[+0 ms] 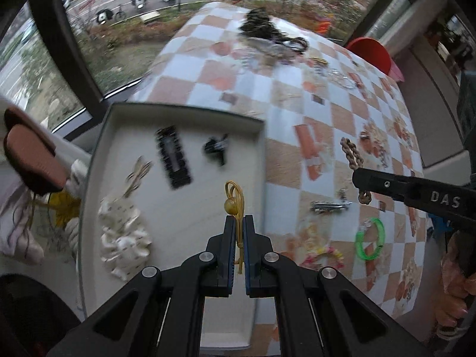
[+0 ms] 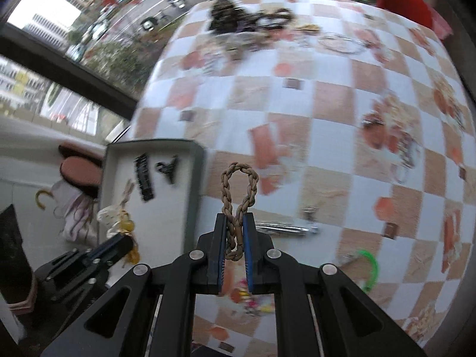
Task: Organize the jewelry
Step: 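Carry hair tie and braided bracelet over the white tray and open both tools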
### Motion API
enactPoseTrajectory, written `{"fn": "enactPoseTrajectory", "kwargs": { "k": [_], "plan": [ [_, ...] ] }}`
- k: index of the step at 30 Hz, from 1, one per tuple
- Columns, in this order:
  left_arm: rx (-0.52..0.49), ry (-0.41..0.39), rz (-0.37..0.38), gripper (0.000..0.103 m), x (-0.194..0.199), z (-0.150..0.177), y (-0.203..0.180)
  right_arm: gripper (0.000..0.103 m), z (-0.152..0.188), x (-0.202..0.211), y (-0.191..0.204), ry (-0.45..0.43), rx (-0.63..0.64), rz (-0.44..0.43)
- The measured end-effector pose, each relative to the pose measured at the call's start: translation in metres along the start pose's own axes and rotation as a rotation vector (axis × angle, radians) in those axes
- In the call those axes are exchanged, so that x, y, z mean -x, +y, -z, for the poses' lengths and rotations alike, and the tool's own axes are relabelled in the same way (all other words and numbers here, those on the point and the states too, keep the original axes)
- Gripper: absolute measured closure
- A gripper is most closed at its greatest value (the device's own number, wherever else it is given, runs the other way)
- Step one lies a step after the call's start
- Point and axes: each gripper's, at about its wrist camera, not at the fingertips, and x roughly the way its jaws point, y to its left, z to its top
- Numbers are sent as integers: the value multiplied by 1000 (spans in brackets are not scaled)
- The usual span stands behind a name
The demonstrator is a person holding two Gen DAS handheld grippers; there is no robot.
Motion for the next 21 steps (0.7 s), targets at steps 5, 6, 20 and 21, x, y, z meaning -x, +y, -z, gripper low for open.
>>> {"fn": "enactPoseTrajectory", "kwargs": {
  "k": [5, 6, 20, 21],
  "plan": [
    [58, 23, -31, 95, -13, 10, 30, 92, -7, -24, 41, 49, 86, -38],
    [68, 28, -38, 95, -17, 11, 35, 92, -8, -29, 46, 58, 95, -44],
    [142, 60, -109, 95, -57, 5, 74, 92, -19, -105, 90, 207, 163, -94],
    [144, 62, -113, 95, -59, 5, 76, 92, -19, -110, 90, 217, 166, -94]
  ]
}}
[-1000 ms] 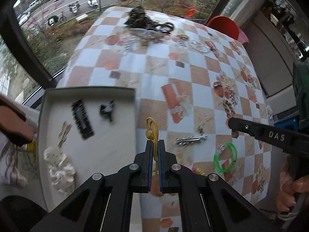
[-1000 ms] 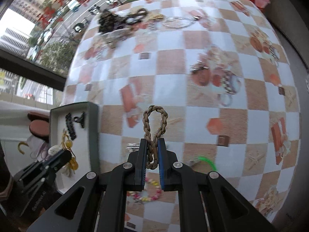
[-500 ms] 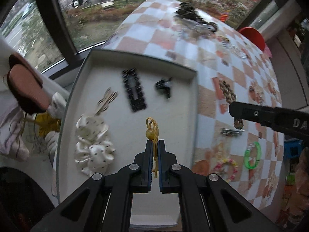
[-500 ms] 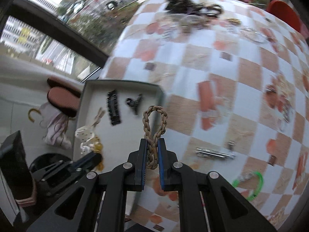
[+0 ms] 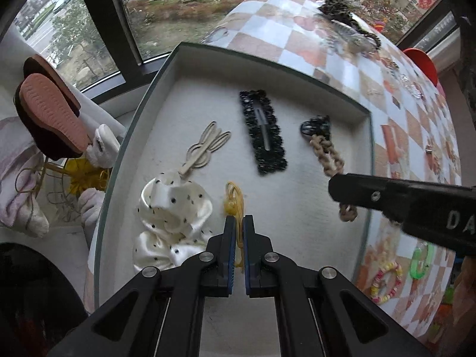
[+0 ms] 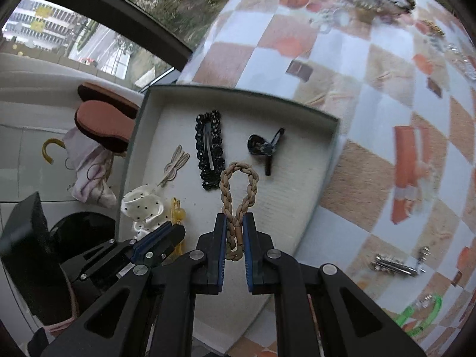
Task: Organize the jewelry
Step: 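Carry hair tie and braided bracelet over the white tray and open both tools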
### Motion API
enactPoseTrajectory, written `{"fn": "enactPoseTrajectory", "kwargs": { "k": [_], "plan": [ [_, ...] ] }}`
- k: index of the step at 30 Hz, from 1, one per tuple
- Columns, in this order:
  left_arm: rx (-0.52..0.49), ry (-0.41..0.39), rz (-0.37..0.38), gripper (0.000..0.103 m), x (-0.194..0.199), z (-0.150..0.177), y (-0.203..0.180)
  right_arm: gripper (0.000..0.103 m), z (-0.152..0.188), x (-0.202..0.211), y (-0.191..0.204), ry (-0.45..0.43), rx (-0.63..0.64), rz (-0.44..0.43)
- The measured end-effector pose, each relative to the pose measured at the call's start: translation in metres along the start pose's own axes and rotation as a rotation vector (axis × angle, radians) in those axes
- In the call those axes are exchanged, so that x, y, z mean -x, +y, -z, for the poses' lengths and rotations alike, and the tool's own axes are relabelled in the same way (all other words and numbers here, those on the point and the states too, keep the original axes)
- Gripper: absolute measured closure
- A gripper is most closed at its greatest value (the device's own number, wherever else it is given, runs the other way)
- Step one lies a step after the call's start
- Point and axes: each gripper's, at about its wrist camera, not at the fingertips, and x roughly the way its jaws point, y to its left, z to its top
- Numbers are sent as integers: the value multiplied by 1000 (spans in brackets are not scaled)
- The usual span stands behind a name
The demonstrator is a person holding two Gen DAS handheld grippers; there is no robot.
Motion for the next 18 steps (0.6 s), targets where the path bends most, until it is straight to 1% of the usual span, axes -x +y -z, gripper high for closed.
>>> {"fn": "enactPoseTrajectory", "kwargs": {
  "k": [4, 10, 18],
  "plan": [
    [-4, -3, -20, 95, -6, -2, 3, 92, -7, -13, -1, 16, 11, 24],
    [-11, -8, -43, 95, -11, -2, 2, 92, -15, -22, -7, 16, 0, 50],
    [-32, -6, -74, 95, -11, 1, -4, 89, -19, -25, -8, 24, 4, 53]
  ]
}}
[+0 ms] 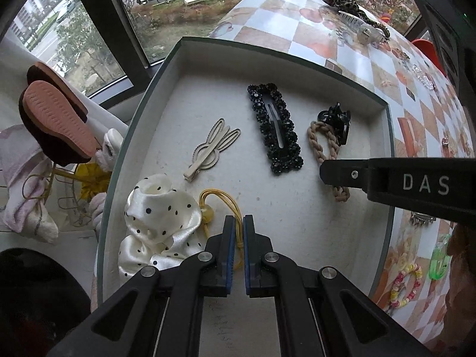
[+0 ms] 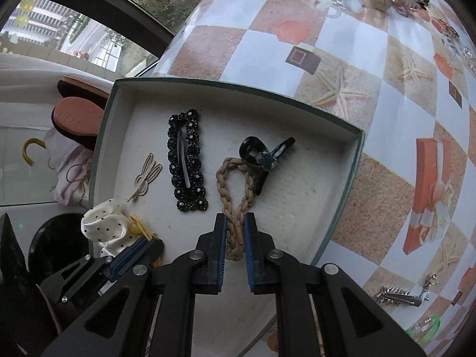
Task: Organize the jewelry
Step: 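Carry hair tie and braided bracelet over the white tray and open both tools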
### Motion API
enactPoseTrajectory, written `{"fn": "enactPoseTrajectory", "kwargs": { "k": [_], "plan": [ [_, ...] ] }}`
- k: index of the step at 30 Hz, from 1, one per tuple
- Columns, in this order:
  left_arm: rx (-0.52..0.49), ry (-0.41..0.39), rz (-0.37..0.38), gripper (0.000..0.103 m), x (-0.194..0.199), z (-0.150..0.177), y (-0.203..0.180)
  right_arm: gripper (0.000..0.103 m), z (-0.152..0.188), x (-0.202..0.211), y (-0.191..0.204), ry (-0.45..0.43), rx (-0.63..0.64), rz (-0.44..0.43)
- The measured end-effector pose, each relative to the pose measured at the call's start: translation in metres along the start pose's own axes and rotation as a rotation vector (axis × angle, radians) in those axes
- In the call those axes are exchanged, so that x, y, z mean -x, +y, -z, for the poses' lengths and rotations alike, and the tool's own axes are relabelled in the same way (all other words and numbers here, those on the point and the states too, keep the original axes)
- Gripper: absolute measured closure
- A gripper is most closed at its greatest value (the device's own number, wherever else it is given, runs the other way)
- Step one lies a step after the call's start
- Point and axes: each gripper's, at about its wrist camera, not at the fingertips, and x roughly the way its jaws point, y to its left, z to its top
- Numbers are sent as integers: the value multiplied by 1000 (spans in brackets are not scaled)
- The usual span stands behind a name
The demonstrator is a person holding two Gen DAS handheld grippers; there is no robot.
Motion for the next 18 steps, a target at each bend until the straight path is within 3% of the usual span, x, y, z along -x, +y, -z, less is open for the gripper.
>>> {"fn": "enactPoseTrajectory", "kwargs": {
  "k": [5, 9, 14, 18],
  "plan": [
    [-3, -14, -7, 94, 6, -1, -1, 83, -3, 1, -3, 9, -15, -22],
    [-4, -21, -17, 94, 11, -2, 0, 60, -2, 14, -2, -29, -22, -33],
    [-7, -9, -17, 94, 13, -3, 0, 52, 0, 33, -7, -71, -51, -59],
    [-16, -6, -11, 94, 16, -4, -2, 52, 6, 49, -15, -108, -86, -77]
  ]
}}
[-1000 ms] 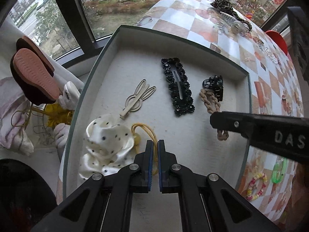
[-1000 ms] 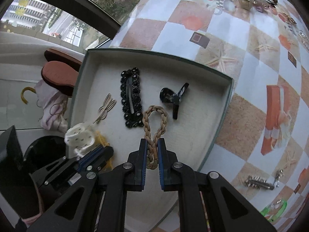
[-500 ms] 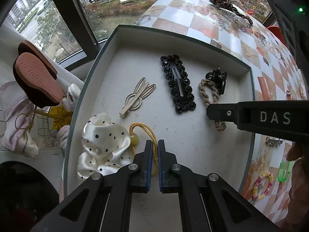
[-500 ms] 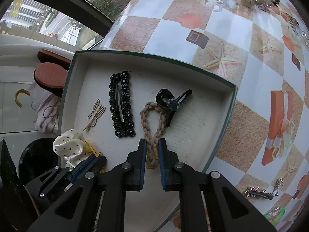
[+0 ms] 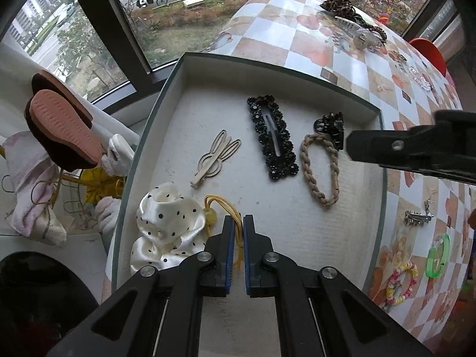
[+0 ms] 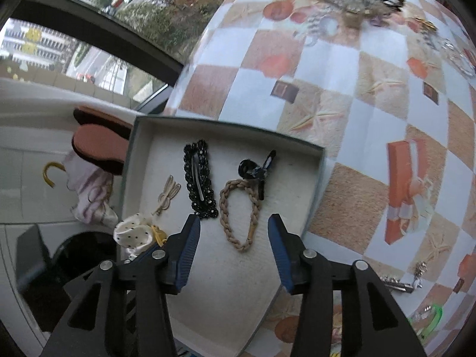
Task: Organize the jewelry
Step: 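Carry hair tie and braided bracelet over the white tray and open both tools, then move both tools back over the table toward the silver barrette and green bangle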
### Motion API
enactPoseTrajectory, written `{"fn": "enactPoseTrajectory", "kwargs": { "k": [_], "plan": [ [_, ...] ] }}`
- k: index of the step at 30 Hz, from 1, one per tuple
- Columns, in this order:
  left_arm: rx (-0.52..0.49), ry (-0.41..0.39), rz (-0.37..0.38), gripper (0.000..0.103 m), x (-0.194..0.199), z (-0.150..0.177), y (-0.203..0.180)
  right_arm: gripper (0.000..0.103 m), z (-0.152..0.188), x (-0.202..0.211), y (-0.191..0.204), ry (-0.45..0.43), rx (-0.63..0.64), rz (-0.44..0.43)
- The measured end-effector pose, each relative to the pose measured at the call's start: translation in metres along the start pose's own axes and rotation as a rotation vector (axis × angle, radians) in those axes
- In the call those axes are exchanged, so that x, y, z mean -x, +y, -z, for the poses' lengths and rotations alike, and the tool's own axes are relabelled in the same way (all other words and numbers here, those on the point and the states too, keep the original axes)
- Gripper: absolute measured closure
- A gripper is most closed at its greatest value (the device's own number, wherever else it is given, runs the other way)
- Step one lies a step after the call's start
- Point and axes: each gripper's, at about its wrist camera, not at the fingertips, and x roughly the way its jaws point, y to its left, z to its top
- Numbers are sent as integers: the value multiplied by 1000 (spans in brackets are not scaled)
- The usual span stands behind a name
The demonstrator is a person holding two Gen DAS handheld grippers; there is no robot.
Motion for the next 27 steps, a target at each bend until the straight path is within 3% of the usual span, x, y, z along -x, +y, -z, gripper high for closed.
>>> {"fn": "enactPoseTrajectory", "kwargs": {
  "k": [5, 6, 7, 8, 9, 10, 17, 19, 21, 24, 27],
  "plan": [
    [-4, 3, 9, 94, 4, -3, -3, 52, 10, 21, -14, -31, -21, 14],
    [-4, 3, 5, 89, 4, -3, -3, 52, 13, 24, -17, -36, -27, 16],
    [-4, 4, 2, 75, 4, -3, -3, 52, 16, 29, -21, -41, -35, 19],
    [0, 5, 1, 20, 5, -5, -3, 52, 19, 32, -24, -46, -43, 21],
    [8, -3, -9, 0, 8, -5, -2, 52, 22, 35, -28, -50, -53, 22],
    [14, -46, -33, 0, 15, -5, -3, 52, 26, 38, -32, -53, -65, 25],
    [-27, -56, -44, 0, 25, -9, -12, 51, 49, 52, -62, -66, -135, 59],
    [-42, -59, -47, 0, 29, -7, -15, 36, 58, 58, -74, -69, -161, 70],
    [-58, -58, -50, 0, 31, -6, -18, 28, 67, 64, -86, -72, -183, 73],
    [-101, -51, -64, 0, 35, -3, -29, 19, 80, 72, -101, -75, -219, 85],
    [-148, -49, -60, 0, 39, 0, -42, 17, 95, 81, -119, -94, -271, 92]
  ]
}}
